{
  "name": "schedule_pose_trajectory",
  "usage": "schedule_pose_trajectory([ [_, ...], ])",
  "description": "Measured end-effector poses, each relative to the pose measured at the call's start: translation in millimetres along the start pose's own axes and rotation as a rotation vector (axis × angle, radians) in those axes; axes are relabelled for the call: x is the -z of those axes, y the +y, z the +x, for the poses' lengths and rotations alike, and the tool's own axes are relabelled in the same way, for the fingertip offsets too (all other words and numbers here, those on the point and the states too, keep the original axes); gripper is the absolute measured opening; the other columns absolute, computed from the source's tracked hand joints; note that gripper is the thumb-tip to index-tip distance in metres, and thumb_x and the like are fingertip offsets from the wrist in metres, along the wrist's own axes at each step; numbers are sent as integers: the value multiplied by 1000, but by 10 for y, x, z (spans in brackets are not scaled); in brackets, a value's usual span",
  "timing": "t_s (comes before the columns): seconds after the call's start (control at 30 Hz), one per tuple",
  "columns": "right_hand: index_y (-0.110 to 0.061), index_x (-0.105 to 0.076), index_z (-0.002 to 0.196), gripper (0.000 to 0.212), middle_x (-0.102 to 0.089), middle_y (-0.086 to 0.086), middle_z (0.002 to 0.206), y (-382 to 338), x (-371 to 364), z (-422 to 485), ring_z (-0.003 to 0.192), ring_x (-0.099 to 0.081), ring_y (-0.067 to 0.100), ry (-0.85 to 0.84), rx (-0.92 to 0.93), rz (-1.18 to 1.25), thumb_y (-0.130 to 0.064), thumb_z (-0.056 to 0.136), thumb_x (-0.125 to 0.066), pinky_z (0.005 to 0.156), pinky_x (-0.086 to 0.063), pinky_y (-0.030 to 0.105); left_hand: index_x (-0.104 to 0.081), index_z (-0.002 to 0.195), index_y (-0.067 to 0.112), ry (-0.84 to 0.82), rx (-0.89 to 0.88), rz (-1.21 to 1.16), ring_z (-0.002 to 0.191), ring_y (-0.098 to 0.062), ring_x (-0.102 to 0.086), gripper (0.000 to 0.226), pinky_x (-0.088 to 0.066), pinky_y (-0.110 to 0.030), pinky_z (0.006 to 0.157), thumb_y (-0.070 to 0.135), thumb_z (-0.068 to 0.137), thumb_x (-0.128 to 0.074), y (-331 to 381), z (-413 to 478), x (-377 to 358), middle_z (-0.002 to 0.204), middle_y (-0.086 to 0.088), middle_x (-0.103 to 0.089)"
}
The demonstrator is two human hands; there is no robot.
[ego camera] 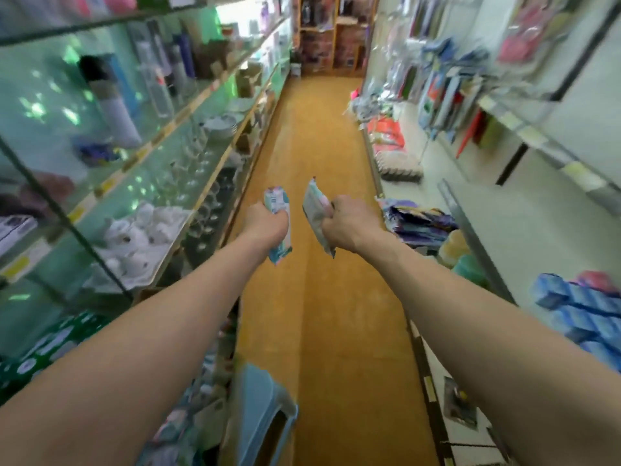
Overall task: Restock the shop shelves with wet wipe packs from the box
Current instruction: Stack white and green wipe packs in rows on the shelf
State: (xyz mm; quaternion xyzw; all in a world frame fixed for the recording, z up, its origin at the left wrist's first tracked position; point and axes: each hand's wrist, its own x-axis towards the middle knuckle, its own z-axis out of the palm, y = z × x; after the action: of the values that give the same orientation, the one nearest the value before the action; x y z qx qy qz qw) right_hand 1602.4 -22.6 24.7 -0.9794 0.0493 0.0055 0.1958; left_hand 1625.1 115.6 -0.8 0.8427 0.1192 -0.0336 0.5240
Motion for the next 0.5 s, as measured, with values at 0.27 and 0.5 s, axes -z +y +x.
schedule_pose_trajectory([
  [0.27,-8,-53,80,16,-46,2,65,1483,1029,-259,68,-47,26,219,-198,-7,-17,92,-46,47,-28,29,-55,76,17,-210,-206,34,84,-32,-65,17,-57,-45,79,24,91,-49,1095,-384,-1392,86,-11,-64],
  [0.5,-16,-39,67,31,-48,4,68,2498,1807,-739,71,-47,28,393,-340,-8,-25,96,-40,56,-30,29,-57,95,9,-420,-340,20,83,-31,-62,21,-52,-38,73,28,95,-47,1936,-900,-2423,89,-11,-61],
])
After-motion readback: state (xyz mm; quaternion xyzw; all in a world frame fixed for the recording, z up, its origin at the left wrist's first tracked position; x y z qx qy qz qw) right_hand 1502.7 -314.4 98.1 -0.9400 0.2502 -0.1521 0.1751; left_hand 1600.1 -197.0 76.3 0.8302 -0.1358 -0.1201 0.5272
